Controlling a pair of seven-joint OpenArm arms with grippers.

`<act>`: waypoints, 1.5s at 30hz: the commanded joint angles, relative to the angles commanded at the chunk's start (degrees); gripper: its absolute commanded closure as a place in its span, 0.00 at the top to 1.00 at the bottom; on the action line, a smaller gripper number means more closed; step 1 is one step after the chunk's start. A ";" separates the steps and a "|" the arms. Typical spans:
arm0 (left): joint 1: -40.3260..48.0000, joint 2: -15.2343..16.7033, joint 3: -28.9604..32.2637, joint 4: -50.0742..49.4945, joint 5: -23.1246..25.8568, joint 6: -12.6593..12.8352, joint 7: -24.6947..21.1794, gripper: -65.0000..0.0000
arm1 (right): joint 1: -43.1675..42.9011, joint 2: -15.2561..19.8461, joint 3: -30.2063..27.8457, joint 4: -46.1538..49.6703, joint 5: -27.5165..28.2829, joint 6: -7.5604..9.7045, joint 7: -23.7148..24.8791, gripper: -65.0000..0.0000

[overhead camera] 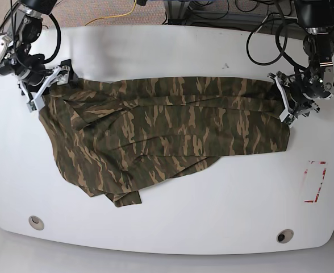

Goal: Layout the t-shirt on the table in an organized manner, then fold the t-shirt properly
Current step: 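Hold the shirt edge with the left gripper while the right gripper repositions, then grasp the shirt fabric near its corner with the right gripper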

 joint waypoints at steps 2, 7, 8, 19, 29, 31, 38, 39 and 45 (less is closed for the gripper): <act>0.00 0.00 0.00 0.00 0.00 0.00 0.00 0.58 | -0.53 0.00 -0.09 -0.09 0.00 0.00 1.14 1.00; 0.00 -0.09 0.00 0.00 0.00 0.00 0.00 0.58 | -2.11 0.53 -0.44 -1.23 -0.09 0.00 4.84 0.75; 0.00 -0.09 0.00 0.00 0.00 0.00 0.00 0.58 | -2.11 0.70 -0.53 -1.93 -0.09 0.00 5.01 0.68; 0.00 -0.26 0.00 0.00 0.00 0.00 0.00 0.58 | -1.76 9.85 -6.95 -12.84 -0.09 0.00 11.43 0.17; 0.09 -1.23 0.00 0.00 0.00 0.00 0.00 0.58 | -1.76 14.86 -8.35 -13.27 0.09 0.00 11.69 0.22; 0.09 -1.23 0.00 0.00 0.00 0.00 0.00 0.58 | -1.67 15.03 -8.35 -13.19 0.09 0.00 11.69 0.31; 0.09 -1.23 0.00 0.00 0.00 0.00 0.00 0.58 | -1.93 14.86 -6.86 -6.77 0.53 0.00 10.37 0.79; 0.09 -1.23 0.09 0.00 0.00 0.00 0.00 0.58 | -2.02 14.59 -5.63 -4.13 0.53 0.00 9.23 0.88; 0.09 -1.23 0.09 0.00 0.00 0.00 0.00 0.58 | -0.53 9.49 -1.41 6.24 0.35 0.00 3.69 1.00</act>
